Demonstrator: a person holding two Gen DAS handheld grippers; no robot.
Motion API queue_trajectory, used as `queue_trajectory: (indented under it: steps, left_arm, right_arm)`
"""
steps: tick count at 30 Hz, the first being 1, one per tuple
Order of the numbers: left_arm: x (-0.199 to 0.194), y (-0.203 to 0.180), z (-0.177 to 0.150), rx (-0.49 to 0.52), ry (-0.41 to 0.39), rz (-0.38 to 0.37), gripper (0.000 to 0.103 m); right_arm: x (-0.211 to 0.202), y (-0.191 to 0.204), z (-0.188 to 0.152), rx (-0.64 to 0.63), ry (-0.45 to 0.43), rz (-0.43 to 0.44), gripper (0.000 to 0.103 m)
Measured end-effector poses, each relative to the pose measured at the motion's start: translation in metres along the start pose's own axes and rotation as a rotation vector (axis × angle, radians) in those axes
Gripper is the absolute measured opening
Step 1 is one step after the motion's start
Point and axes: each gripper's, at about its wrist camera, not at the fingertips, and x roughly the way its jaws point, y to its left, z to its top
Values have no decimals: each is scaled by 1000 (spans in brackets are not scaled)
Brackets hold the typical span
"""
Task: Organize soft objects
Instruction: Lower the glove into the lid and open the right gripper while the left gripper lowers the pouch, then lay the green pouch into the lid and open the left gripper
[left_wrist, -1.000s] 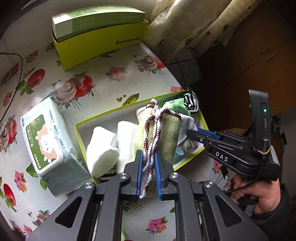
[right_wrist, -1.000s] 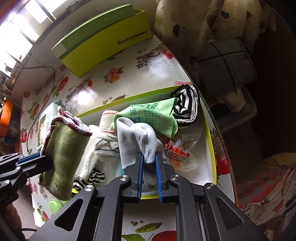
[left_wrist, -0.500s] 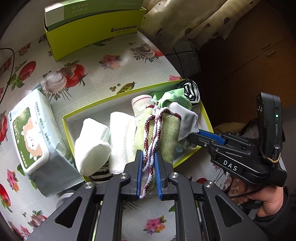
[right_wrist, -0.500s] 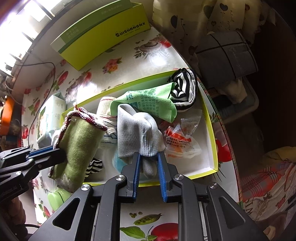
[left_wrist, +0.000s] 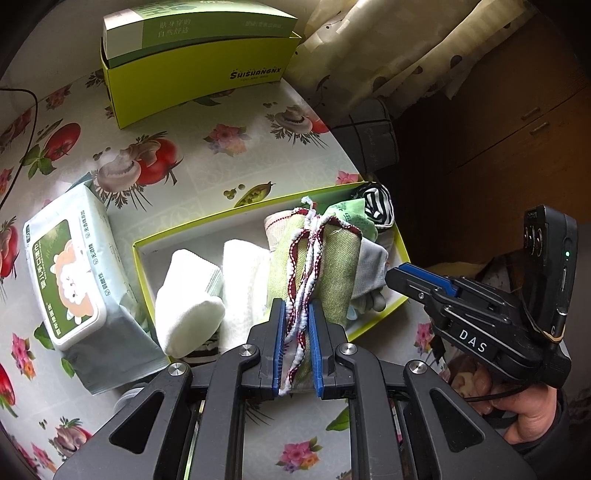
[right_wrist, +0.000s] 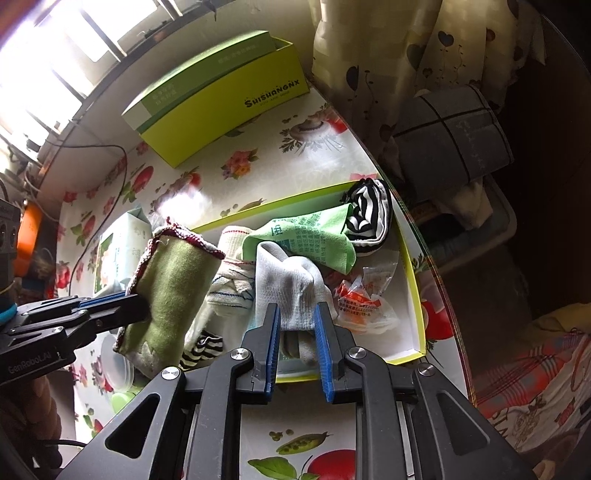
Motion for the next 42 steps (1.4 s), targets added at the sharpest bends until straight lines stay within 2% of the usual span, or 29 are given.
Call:
queue_trajectory:
  steps: [4, 7, 15, 19, 25, 30, 34, 42]
  left_arm:
    - [1, 0, 0, -3, 3, 5, 13]
    - [3, 2, 1, -10, 8, 9, 13]
    - [6, -2, 5, 33, 10, 23, 13]
    - [14, -16, 1, 138, 23, 57, 13]
    - [24, -32, -6, 388, 25, 173, 13]
    - [34, -34, -18, 496, 103, 140, 13]
    - [34, -24, -13, 423, 116, 108, 17]
    - [16, -7, -10, 291, 64, 73, 20]
  right_arm:
    - [11, 4, 4, -40, 17, -16, 18]
    - [27, -3, 5, -14, 57, -41, 15]
    - [6, -3, 2, 6, 5, 15, 15]
    - [0, -1, -2, 6, -1, 25, 15]
    - [0, 3, -8, 4, 7, 31, 15]
    - [1, 5, -10, 3, 16, 32, 15]
    - [-1, 8, -10, -7, 17, 32, 15]
    - [10, 39, -24, -69, 70, 95, 15]
